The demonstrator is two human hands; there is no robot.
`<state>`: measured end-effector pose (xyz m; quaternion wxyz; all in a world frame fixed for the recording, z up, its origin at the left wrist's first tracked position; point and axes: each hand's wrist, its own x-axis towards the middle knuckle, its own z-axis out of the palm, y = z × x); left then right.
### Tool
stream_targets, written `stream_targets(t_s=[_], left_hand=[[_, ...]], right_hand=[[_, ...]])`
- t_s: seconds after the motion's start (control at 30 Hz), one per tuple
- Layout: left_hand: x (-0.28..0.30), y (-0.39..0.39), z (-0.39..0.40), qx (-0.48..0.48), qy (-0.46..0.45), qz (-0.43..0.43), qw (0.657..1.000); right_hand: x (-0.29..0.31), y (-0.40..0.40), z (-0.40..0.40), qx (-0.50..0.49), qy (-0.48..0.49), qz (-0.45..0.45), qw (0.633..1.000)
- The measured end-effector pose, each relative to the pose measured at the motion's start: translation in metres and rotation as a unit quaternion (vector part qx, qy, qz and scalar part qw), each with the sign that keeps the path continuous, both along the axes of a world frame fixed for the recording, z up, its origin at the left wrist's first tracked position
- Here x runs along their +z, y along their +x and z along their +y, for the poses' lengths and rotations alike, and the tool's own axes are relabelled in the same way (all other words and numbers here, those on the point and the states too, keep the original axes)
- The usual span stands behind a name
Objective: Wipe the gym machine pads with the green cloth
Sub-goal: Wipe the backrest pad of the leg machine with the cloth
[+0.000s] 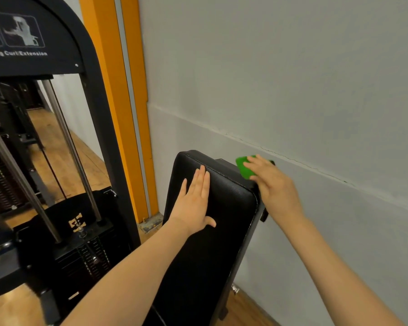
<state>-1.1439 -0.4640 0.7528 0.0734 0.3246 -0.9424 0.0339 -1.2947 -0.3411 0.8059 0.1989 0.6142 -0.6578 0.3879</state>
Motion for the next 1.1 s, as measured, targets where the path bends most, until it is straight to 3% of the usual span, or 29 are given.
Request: stream_targets(t_s=[0.1,0.3,0.6,0.77,0.97,1.1], left_hand=[[0.0,0.0,0.002,0.003,-0.002,0.001,1.0],[0.001,-0.002,0.002,0.01,-0.013,-0.006,1.0],[0.002,-0.001,0.009,0.026,-0.03,-0.01,0.999],[0.001,-0.005,0.025,-0.039,-0.063,0.001,0.997],[0.001,-0.012,0.027,-0.016,-0.044,-0.002,0.999],[0.002,-0.013,0.027,-0.022,-0.038,0.001,0.999]], right_hand=[[-0.017,0.004,-0.015,-0.017,0.049,-0.025,0.998],[-0.069,0.032,0.029,-0.098,-0.098,-0.141,0.98],[-0.056,0.013,0.014,-0.064,-0.063,-0.052,0.995],[-0.075,0.016,0.023,-0.045,-0.086,-0.111,0.989],[-0.112,0.037,0.044,-0.069,-0.079,-0.164,0.981],[-0.093,0.032,0.052,-0.071,-0.109,-0.166,0.978]])
